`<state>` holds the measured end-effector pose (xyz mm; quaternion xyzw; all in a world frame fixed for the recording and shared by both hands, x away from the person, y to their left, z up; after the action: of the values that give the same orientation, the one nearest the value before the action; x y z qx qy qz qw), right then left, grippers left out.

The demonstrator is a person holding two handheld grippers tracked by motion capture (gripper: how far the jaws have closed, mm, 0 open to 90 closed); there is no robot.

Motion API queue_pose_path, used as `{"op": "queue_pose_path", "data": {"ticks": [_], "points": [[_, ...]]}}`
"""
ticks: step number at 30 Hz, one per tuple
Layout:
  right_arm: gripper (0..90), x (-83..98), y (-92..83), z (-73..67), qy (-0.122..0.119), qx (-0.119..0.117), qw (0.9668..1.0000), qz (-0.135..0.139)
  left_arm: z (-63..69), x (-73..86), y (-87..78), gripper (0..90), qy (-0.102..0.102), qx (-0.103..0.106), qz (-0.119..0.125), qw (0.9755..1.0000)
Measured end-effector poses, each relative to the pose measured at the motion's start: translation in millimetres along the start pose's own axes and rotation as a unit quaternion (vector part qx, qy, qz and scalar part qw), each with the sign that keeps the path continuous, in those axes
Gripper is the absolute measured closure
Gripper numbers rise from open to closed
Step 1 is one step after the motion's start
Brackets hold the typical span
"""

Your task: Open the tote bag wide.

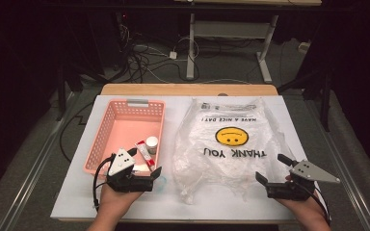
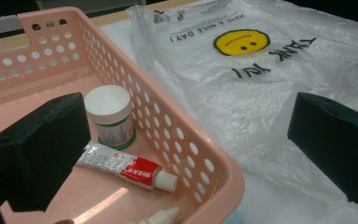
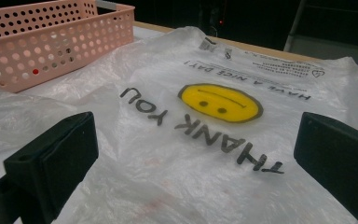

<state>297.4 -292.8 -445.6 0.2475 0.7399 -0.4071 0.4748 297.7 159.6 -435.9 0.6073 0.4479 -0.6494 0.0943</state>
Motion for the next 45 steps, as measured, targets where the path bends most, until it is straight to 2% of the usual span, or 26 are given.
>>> {"op": "queue_pose_path", "data": {"ticks": [6, 9, 19, 25, 26, 28, 32, 33, 34, 40, 44, 45], "points": [[0.1, -1.7, -11.2, 6.9, 0.005, 0.012, 0.9999, 0.009, 1.8, -1.6, 2.6, 0.0, 0.009, 0.004, -0.002, 1.0000], [0.1, -3.5, -13.6, 12.3, 0.010, 0.019, 0.9997, 0.013, 3.7, 0.6, 4.2, 0.0, 0.020, 0.007, -0.008, 0.9997], [5.1, -3.7, -23.7, 44.6, 0.030, 0.062, 0.9976, 0.005, 5.1, 0.6, 3.4, 0.0, 0.017, 0.002, -0.007, 0.9998], [12.7, -3.6, -30.8, 60.8, 0.049, 0.089, 0.9948, -0.002, 4.9, 1.1, 1.2, 0.0, 0.017, 0.001, -0.006, 0.9998], [16.6, -3.0, -32.4, 67.3, 0.054, 0.099, 0.9936, -0.005, 3.9, 1.0, -0.1, 0.0, 0.017, 0.000, -0.006, 0.9998], [18.5, -1.6, -33.4, 73.8, 0.070, 0.106, 0.9918, -0.011, 3.1, 1.1, -0.5, 0.0, 0.013, 0.000, -0.003, 0.9999], [28.2, 3.5, -33.9, 87.2, 0.086, 0.121, 0.9883, -0.034, 1.6, 1.4, -0.3, 0.0, 0.010, 0.000, -0.004, 0.9999], [28.2, 3.5, -33.9, 87.2, 0.086, 0.121, 0.9883, -0.034, 1.6, 1.4, -0.3, 0.0, 0.010, 0.000, -0.004, 0.9999], [32.9, 6.9, -33.3, 93.3, 0.097, 0.126, 0.9861, -0.047, 1.5, 1.4, -0.3, 0.0, 0.009, 0.001, -0.003, 1.0000], [46.5, 15.4, -28.9, 105.3, 0.122, 0.131, 0.9806, -0.080, 1.1, 1.1, -0.2, 0.0, 0.006, 0.001, -0.001, 1.0000], [54.1, 19.8, -24.9, 107.2, 0.129, 0.128, 0.9780, -0.102, 0.2, 1.0, -0.5, 0.0, 0.005, 0.001, -0.001, 1.0000], [56.8, 20.3, -24.2, 107.5, 0.126, 0.127, 0.9783, -0.105, 0.0, 1.0, -0.6, 0.0, 0.004, 0.002, -0.001, 1.0000]]}}
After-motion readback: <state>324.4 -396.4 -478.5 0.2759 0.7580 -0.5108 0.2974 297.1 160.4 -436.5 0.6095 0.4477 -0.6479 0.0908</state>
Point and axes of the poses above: each handheld gripper's, and its own axes: y roughly forward along the jaws, x roughly out of its underside, z roughly to its right, the point moved 2 cm from there along y, roughly forward along the jaws, and after that the axes turned 14 degrees about y, right-handed, at the moved point
